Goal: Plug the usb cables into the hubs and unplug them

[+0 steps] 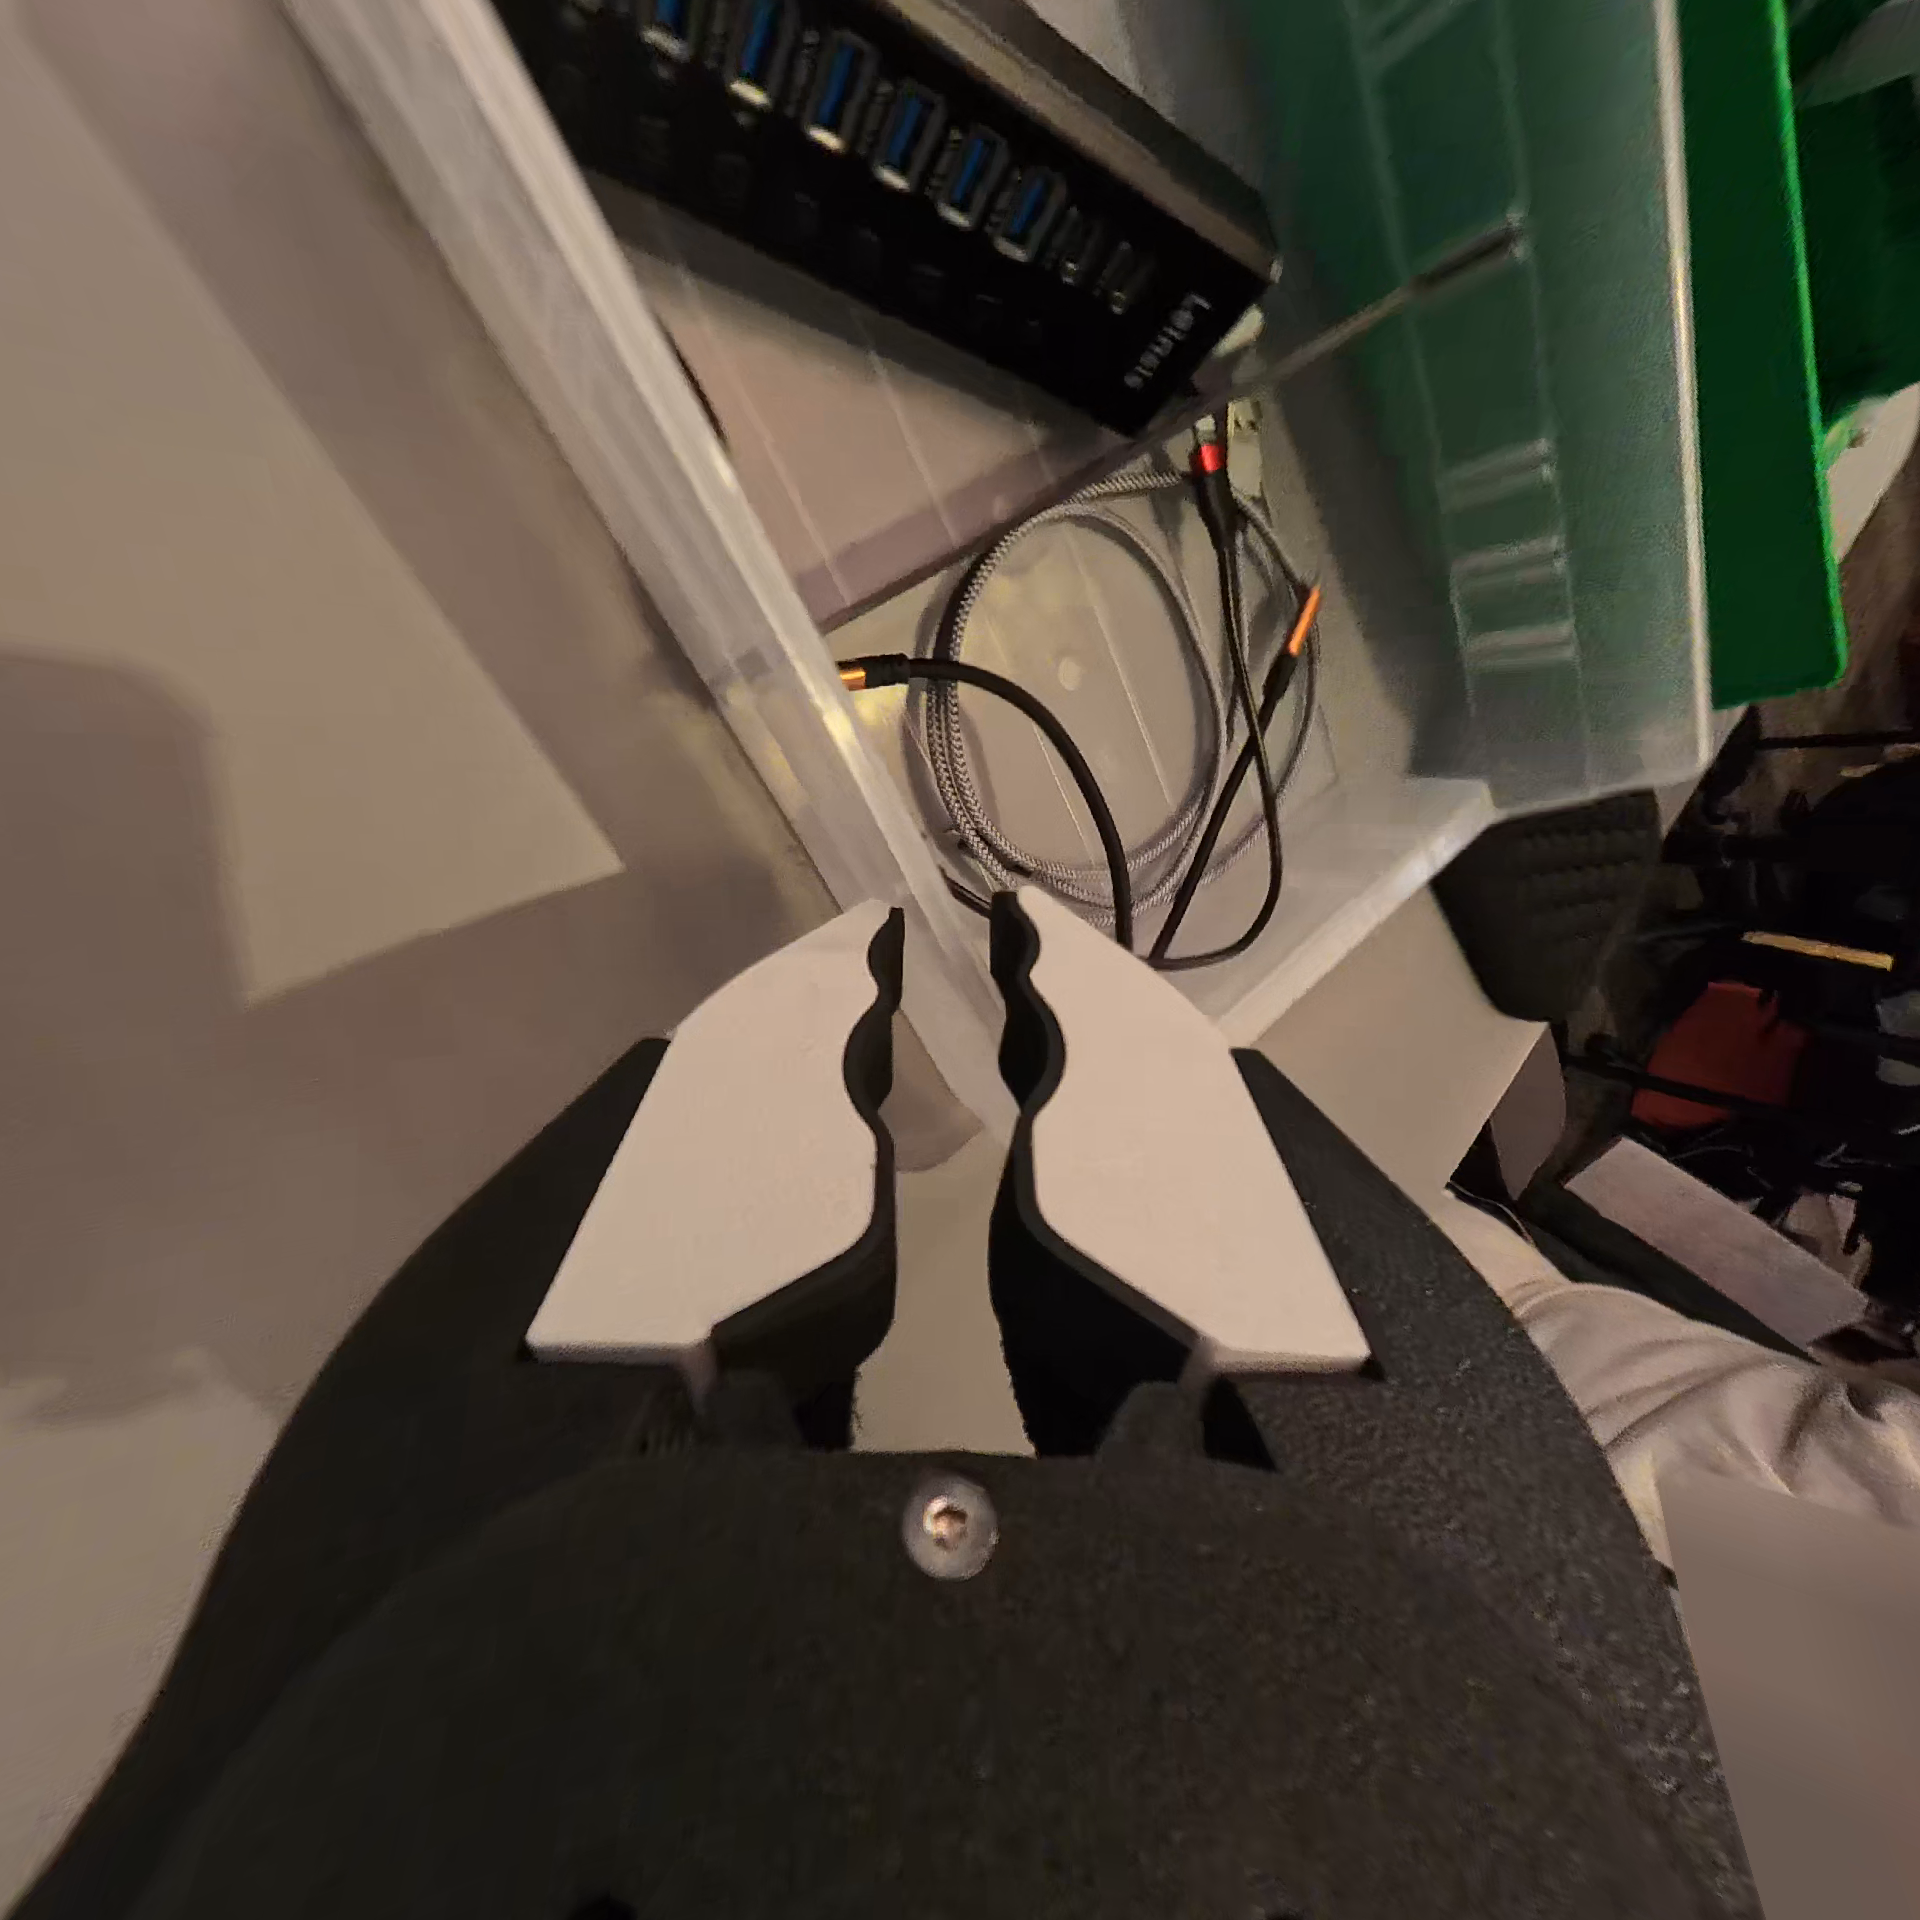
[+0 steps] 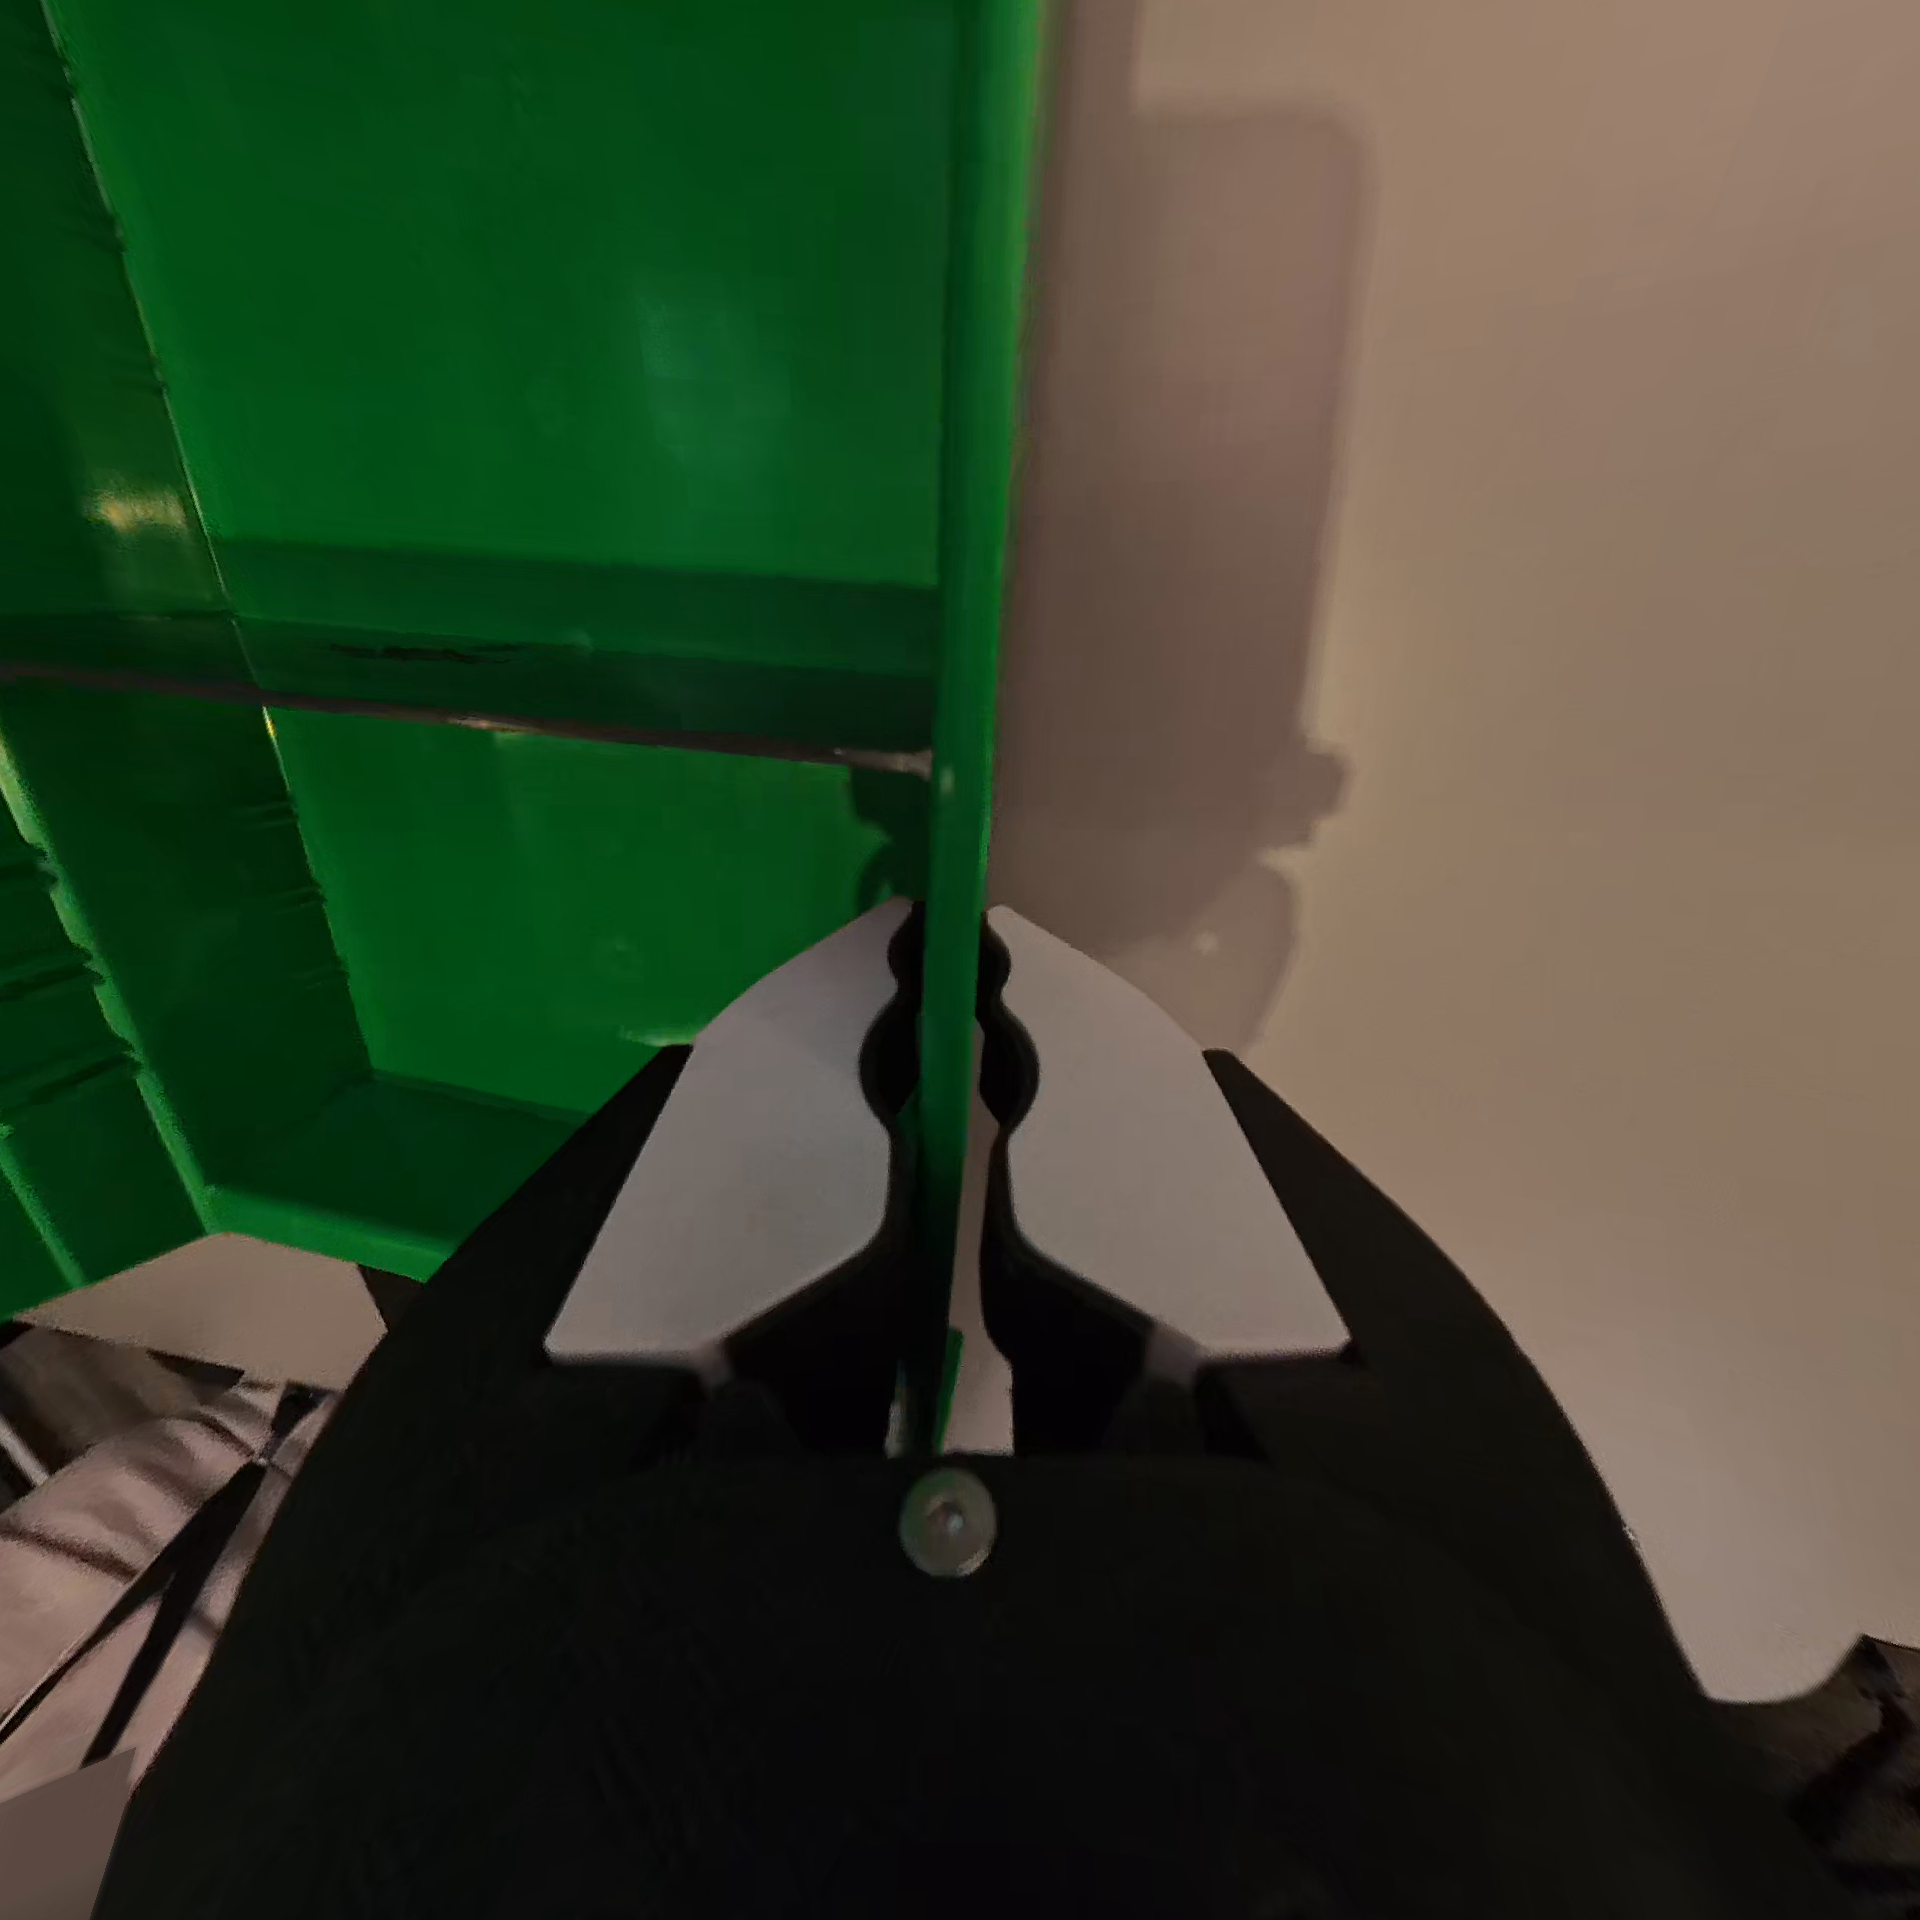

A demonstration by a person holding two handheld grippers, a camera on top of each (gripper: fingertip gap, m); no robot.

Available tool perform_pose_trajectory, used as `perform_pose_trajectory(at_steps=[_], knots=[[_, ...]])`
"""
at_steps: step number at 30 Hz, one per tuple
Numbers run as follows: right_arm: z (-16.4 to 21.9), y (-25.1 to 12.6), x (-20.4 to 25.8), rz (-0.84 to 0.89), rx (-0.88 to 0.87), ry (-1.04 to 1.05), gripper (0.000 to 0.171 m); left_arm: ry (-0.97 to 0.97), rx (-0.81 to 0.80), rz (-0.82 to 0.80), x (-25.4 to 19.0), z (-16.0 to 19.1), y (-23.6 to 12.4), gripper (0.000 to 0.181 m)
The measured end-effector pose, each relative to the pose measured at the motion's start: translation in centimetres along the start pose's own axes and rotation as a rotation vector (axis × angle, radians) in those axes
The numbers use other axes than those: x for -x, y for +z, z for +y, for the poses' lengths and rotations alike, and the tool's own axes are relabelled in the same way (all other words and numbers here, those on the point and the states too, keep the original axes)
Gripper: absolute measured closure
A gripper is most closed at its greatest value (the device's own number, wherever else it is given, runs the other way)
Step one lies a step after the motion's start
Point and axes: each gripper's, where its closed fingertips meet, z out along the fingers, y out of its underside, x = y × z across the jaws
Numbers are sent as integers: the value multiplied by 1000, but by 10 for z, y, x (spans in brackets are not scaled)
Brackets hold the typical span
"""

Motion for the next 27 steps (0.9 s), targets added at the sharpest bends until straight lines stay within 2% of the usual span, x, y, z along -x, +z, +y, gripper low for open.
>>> perform_pose_trajectory(at_steps=[4,10,15,19,27], knots=[[-10,15,30,-34,-13,-22,162,-128,-39,-7,43,18,-33,167],[-19,24,52,1,-19,-36,163,-317,-205,45,111,52,-86,165],[-23,22,43,28,-18,22,164,-441,-355,37,161,95,-133,162],[-26,19,29,34,-19,103,163,-533,-431,26,183,129,-160,161],[-27,14,9,44,-28,210,162,-698,-584,-27,216,165,-194,161]])
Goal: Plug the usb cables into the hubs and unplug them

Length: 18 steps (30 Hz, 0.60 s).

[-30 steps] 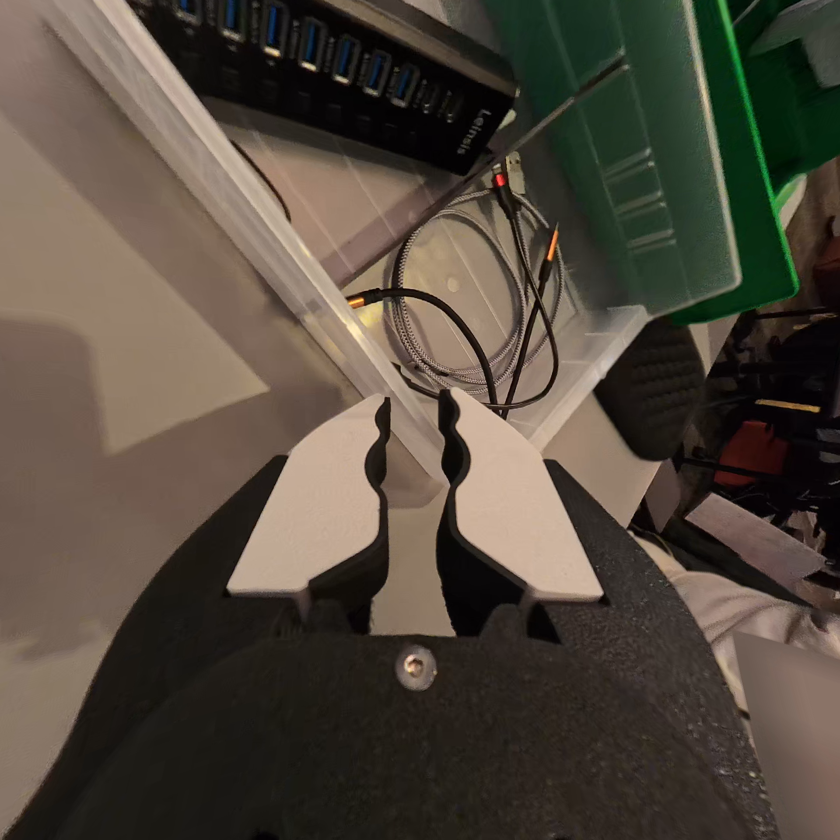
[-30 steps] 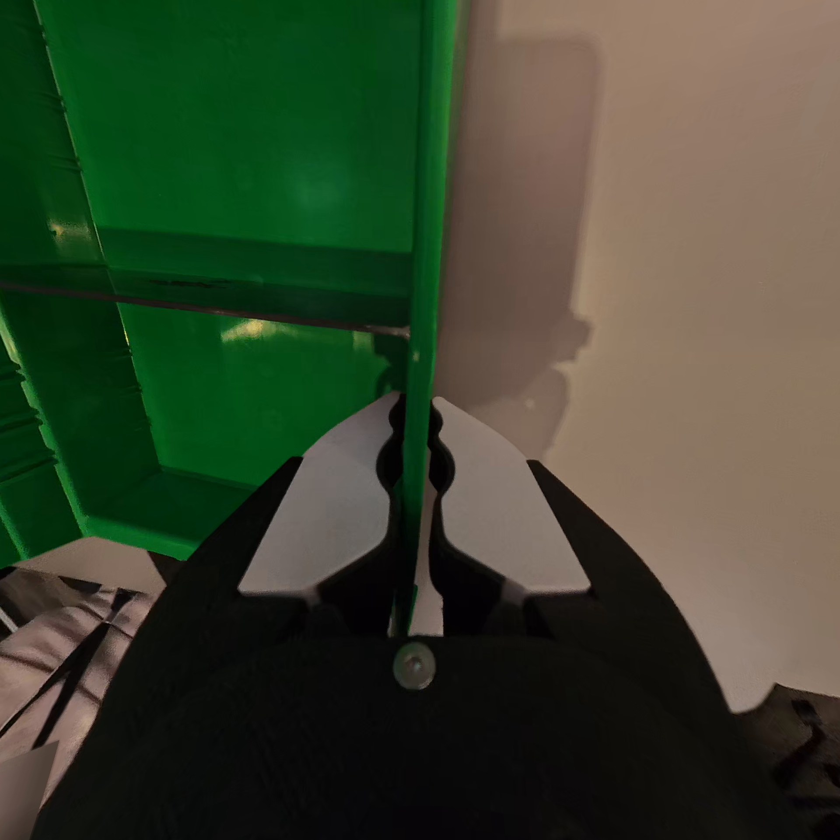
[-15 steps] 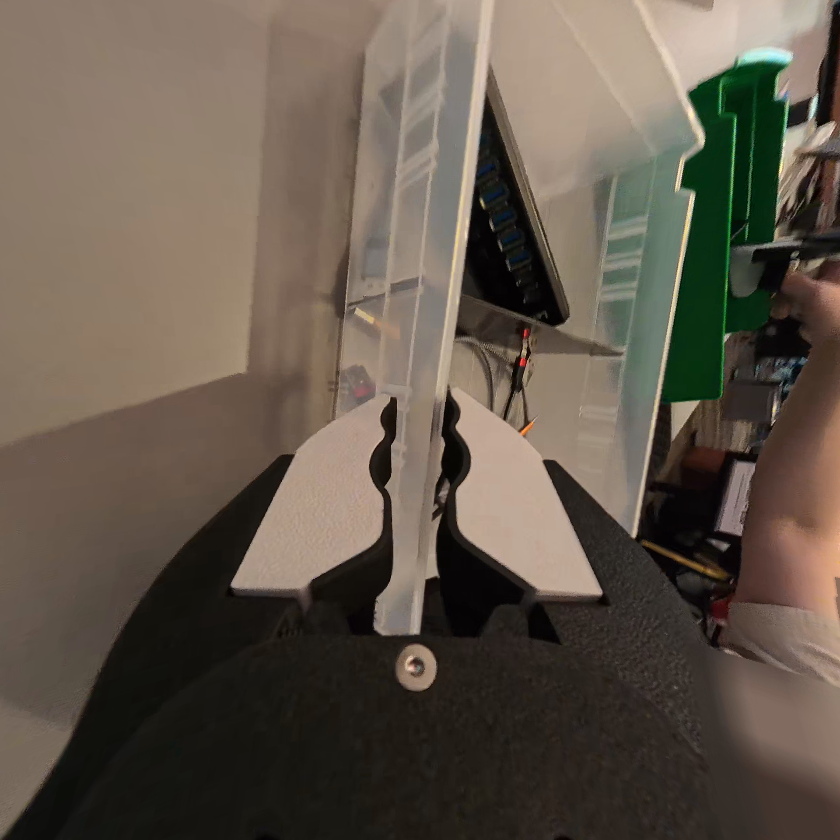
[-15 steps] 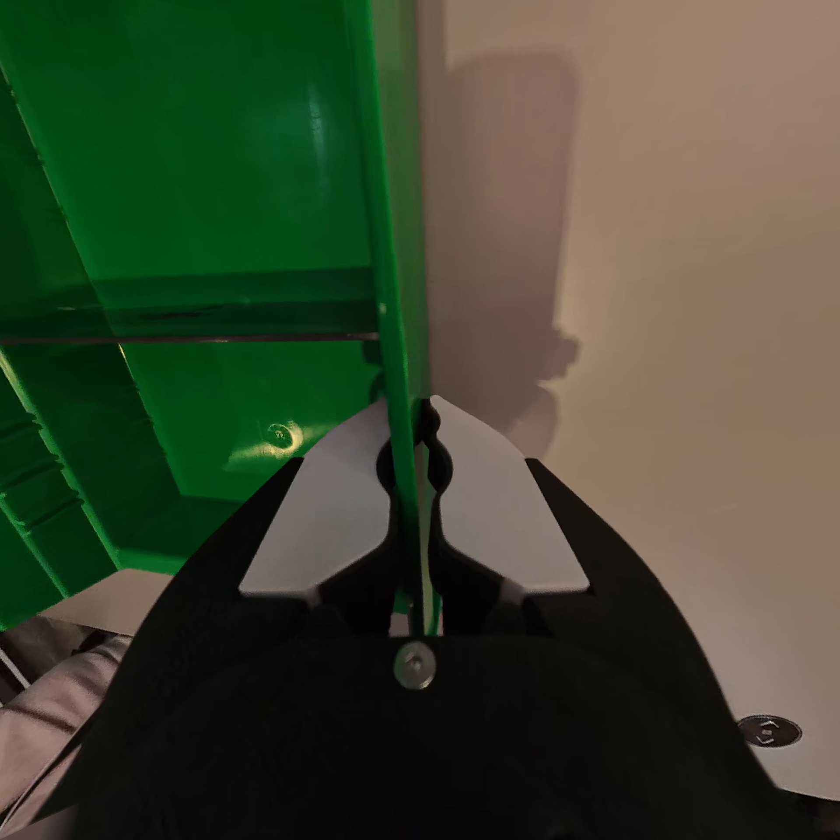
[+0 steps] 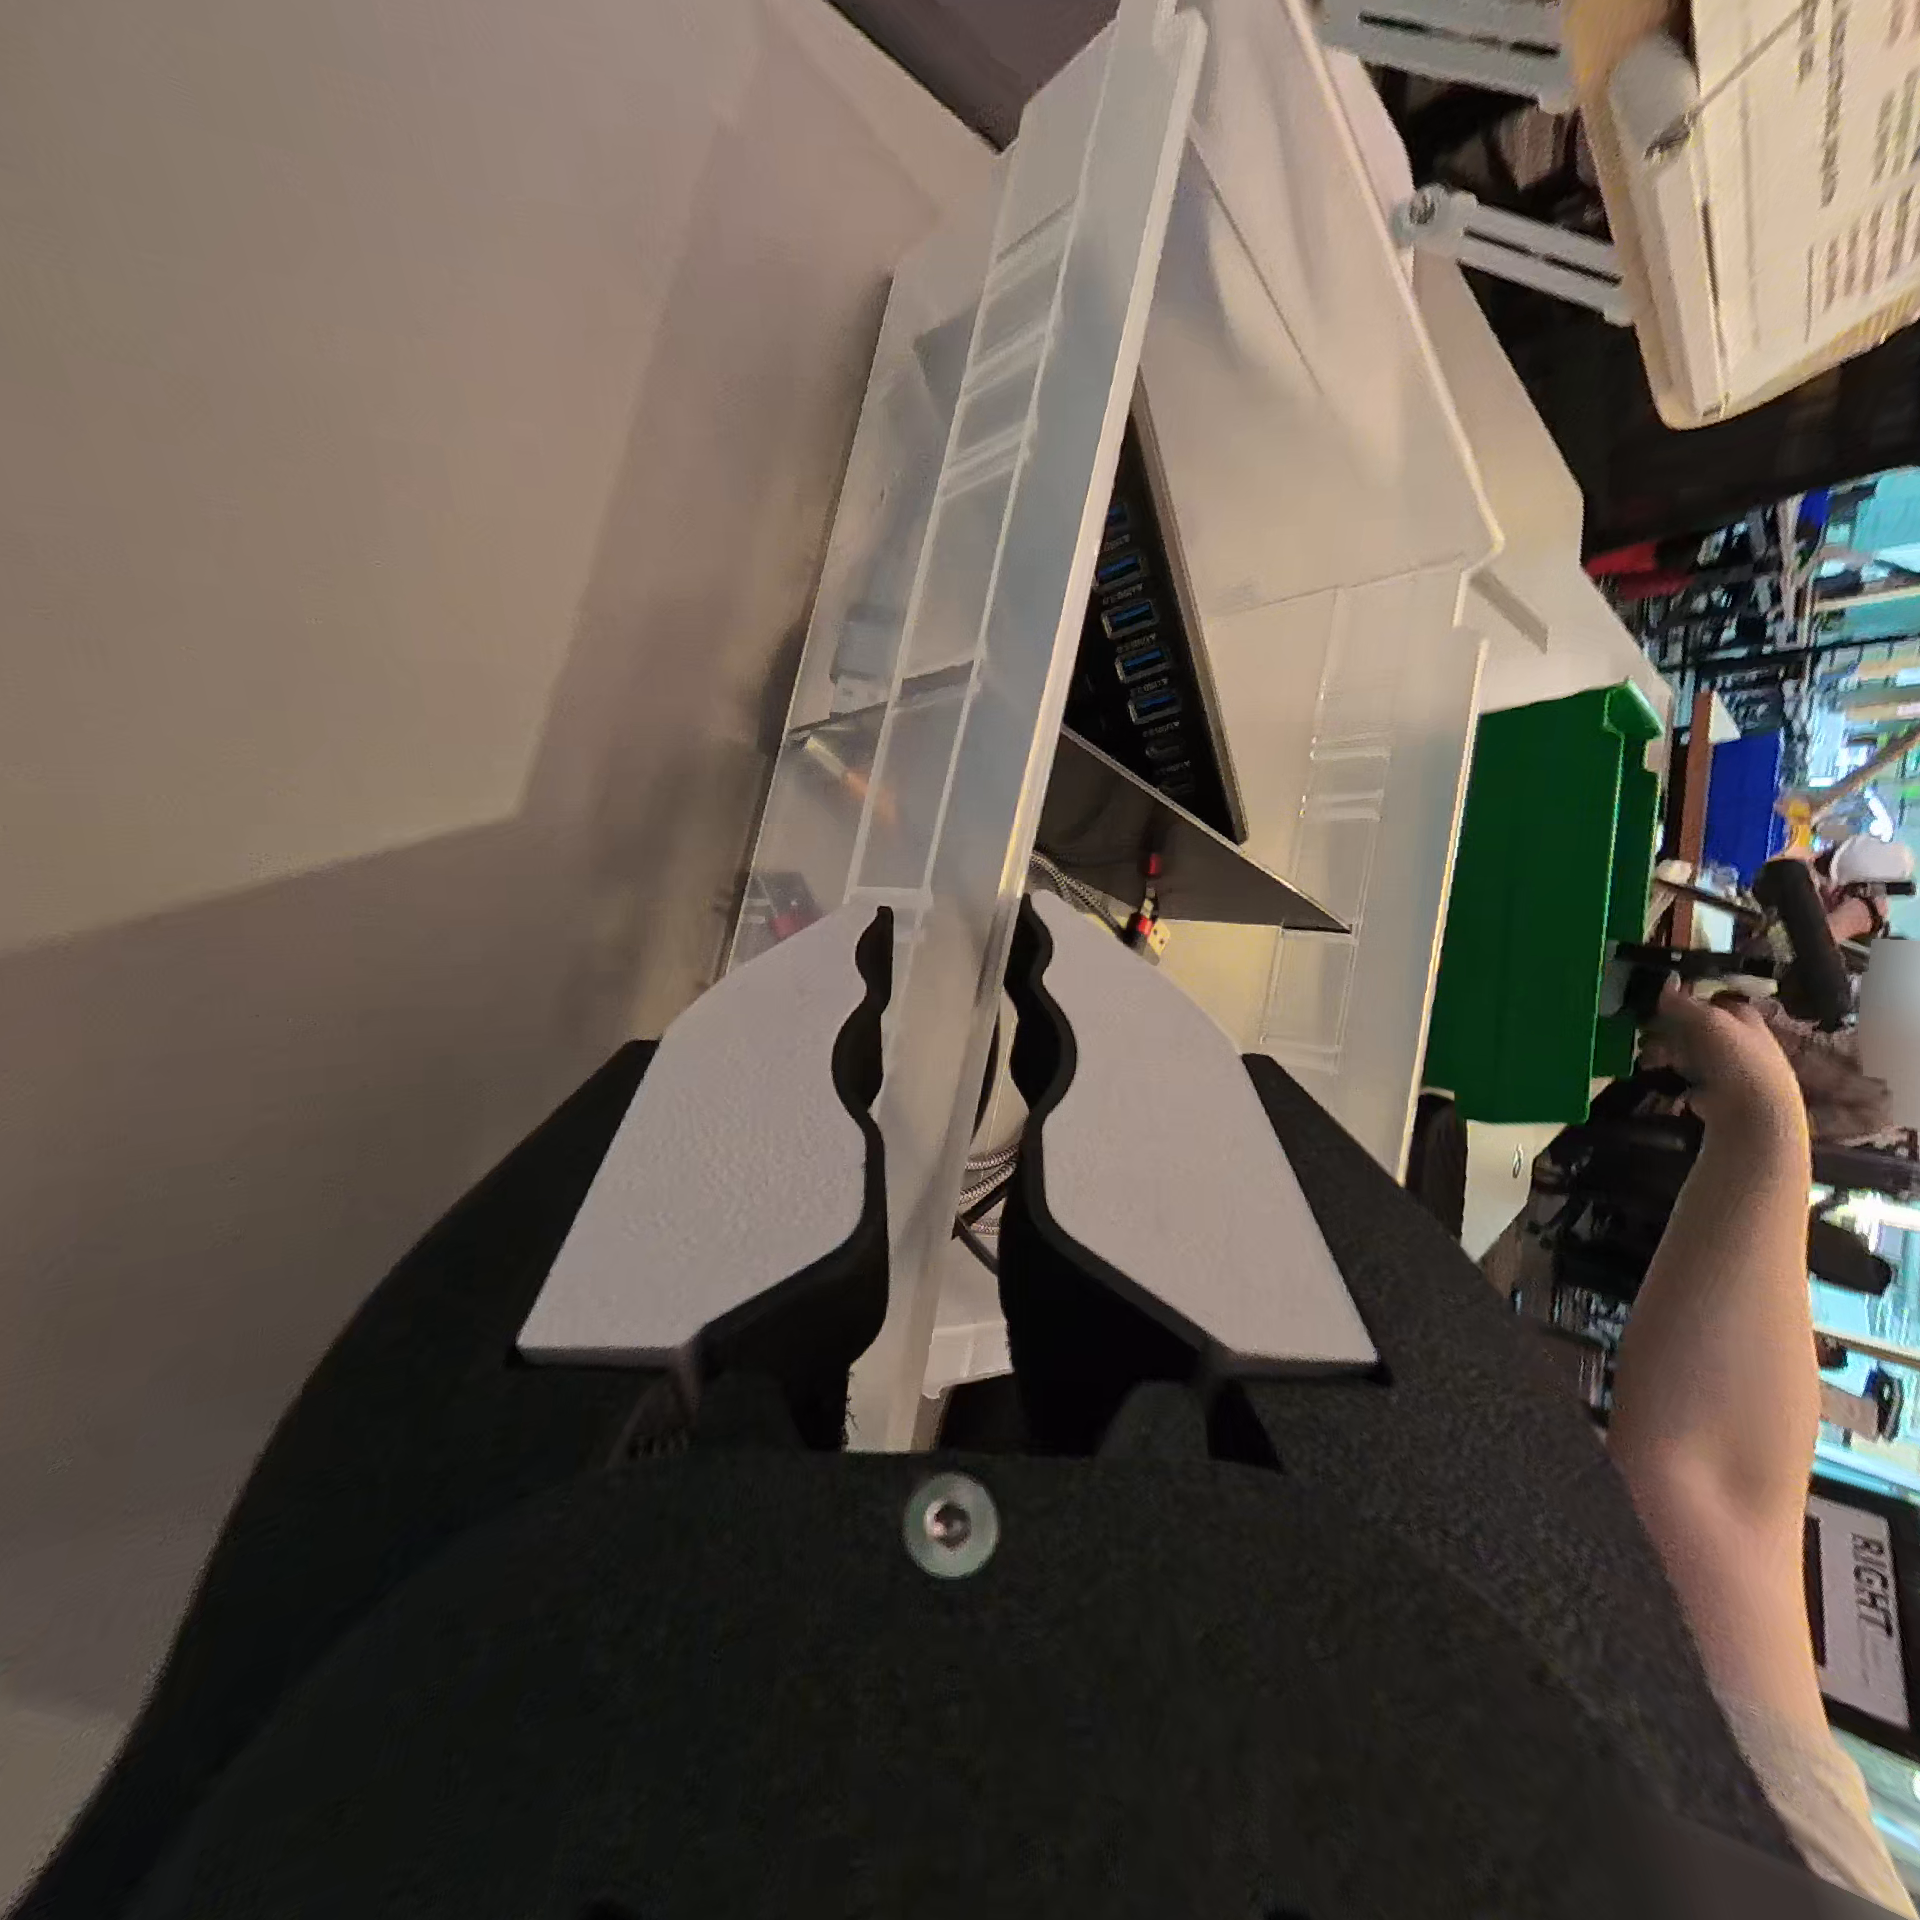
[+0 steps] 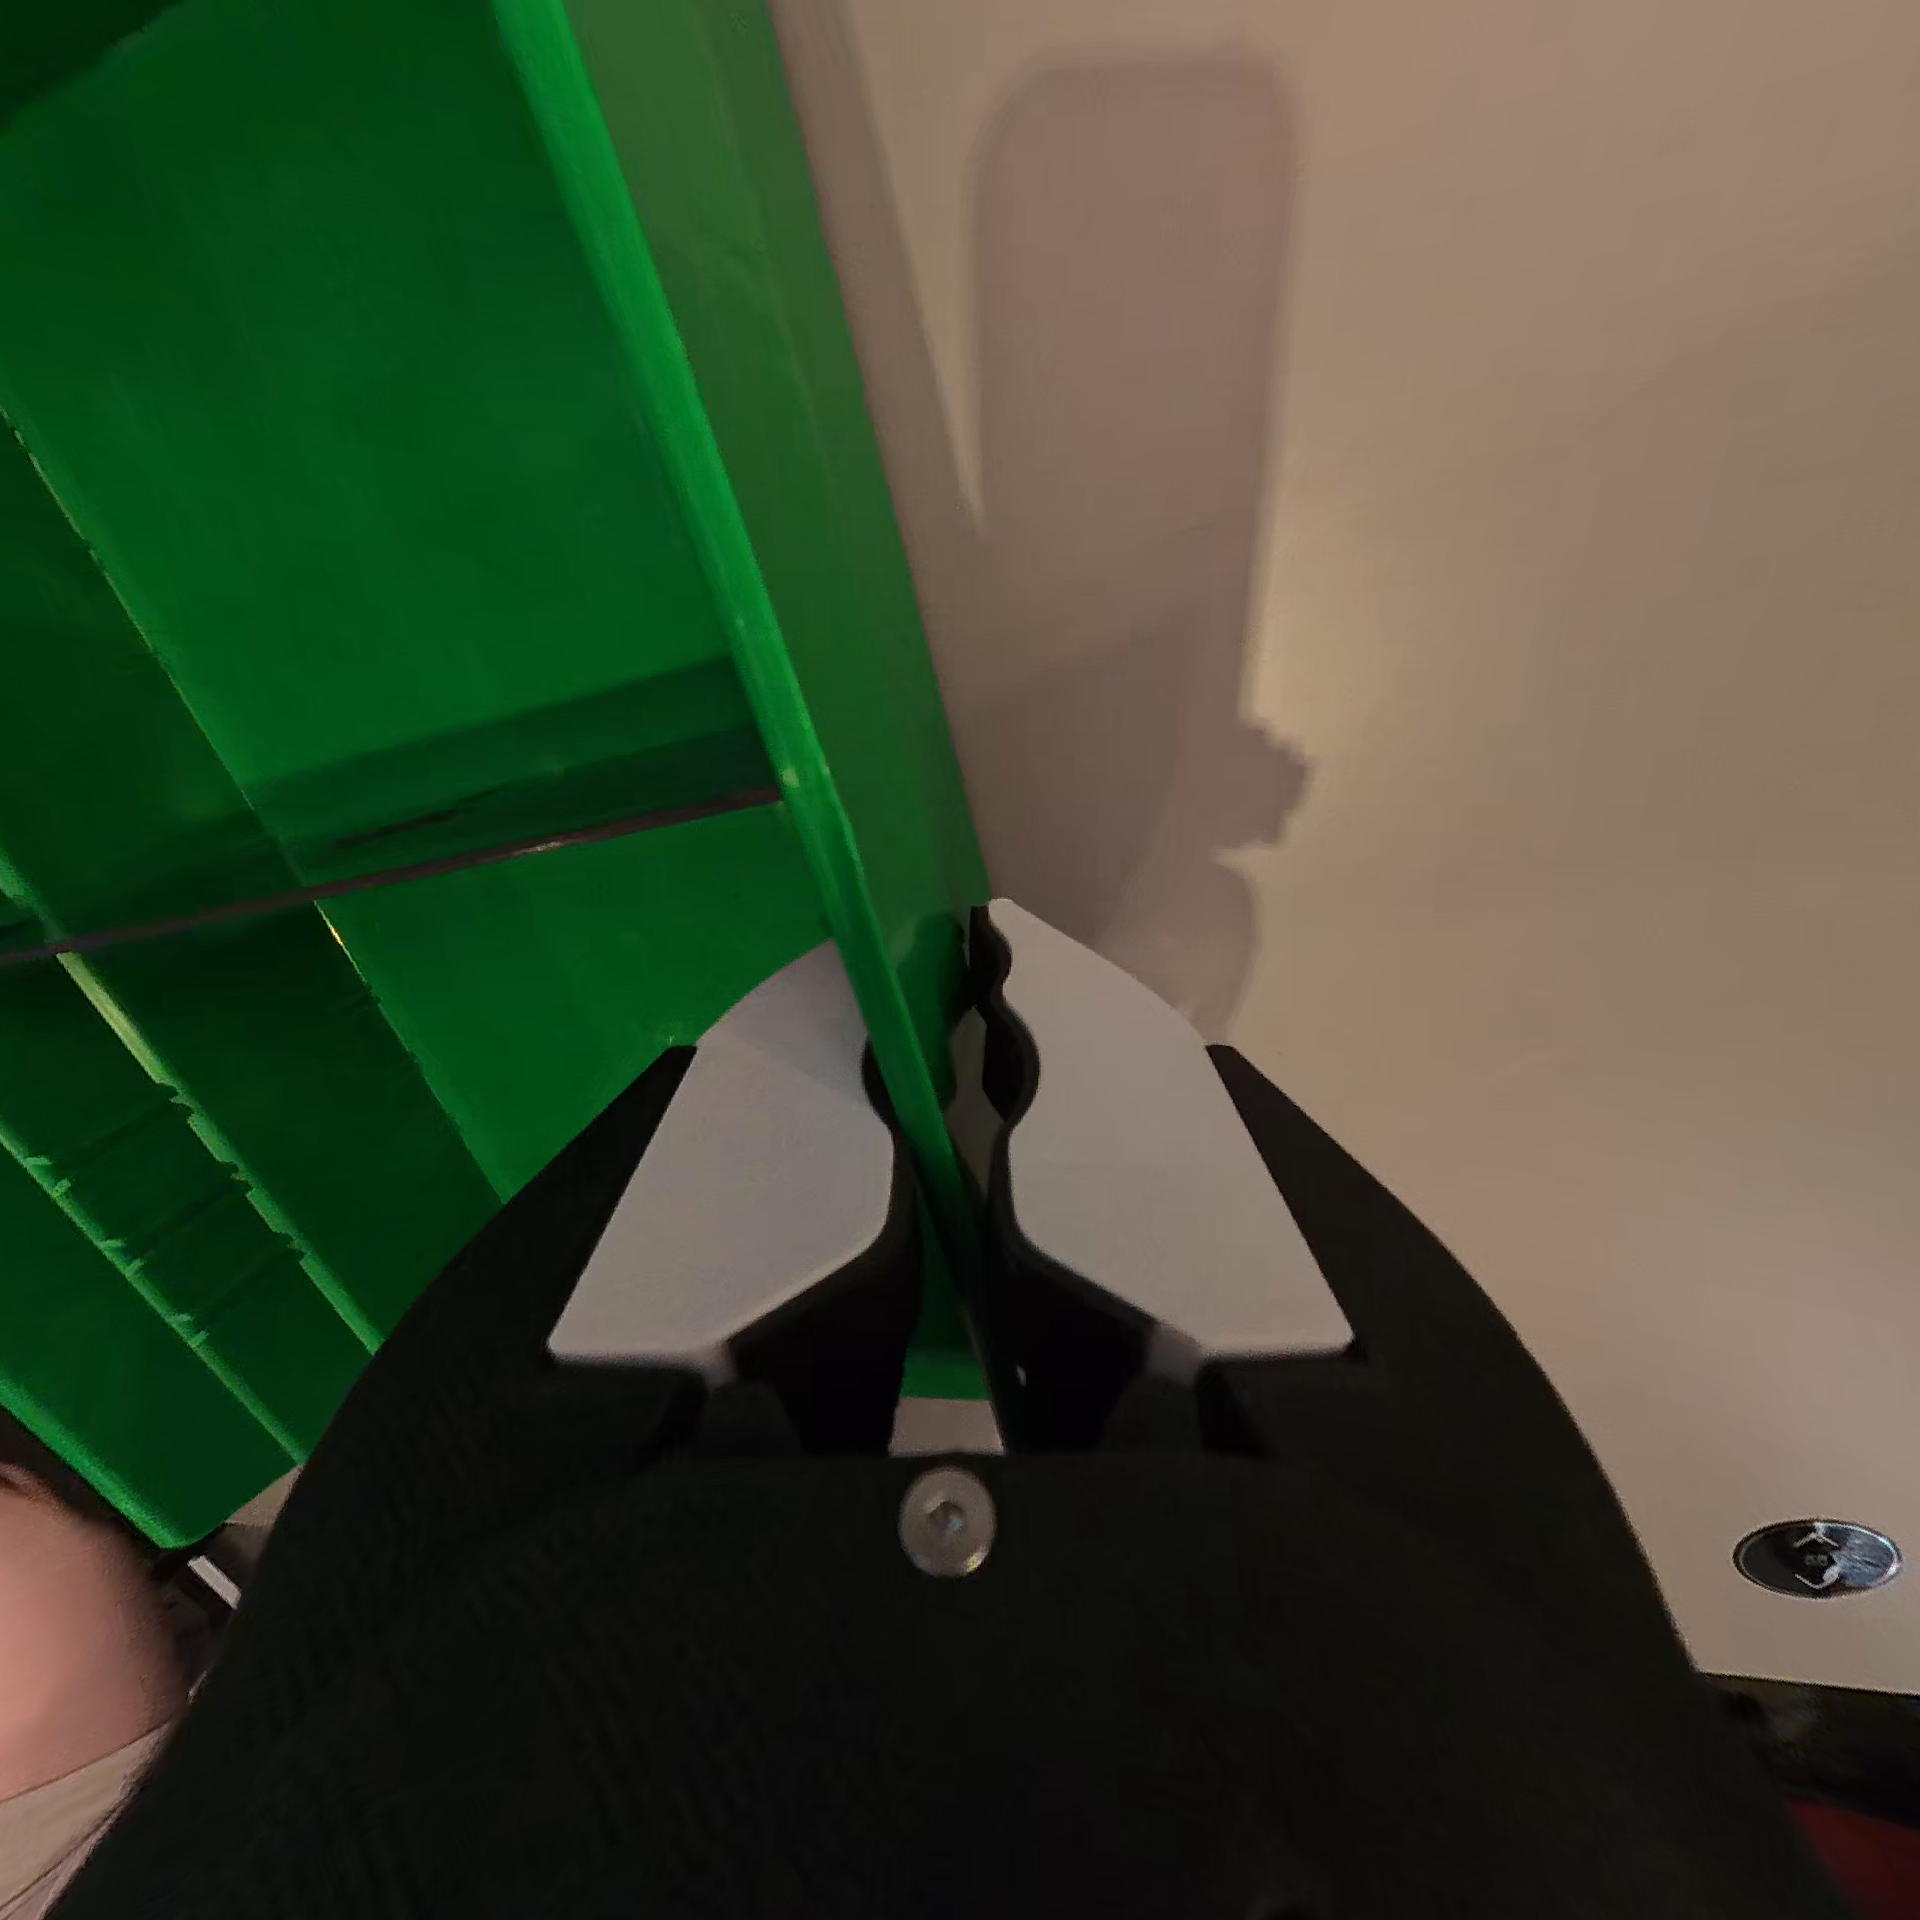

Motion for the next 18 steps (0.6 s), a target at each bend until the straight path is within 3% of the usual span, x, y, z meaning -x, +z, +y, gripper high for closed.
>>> perform_pose_trajectory(at_steps=[4,10,18], knots=[[0,0,0,4,-9,1,162,-27,13,-6,4,7,-9,160],[10,0,3,16,-18,-26,163,-15,210,52,-15,46,-7,158],[5,2,8,11,-2,-17,164,0,67,35,-10,8,7,160]])
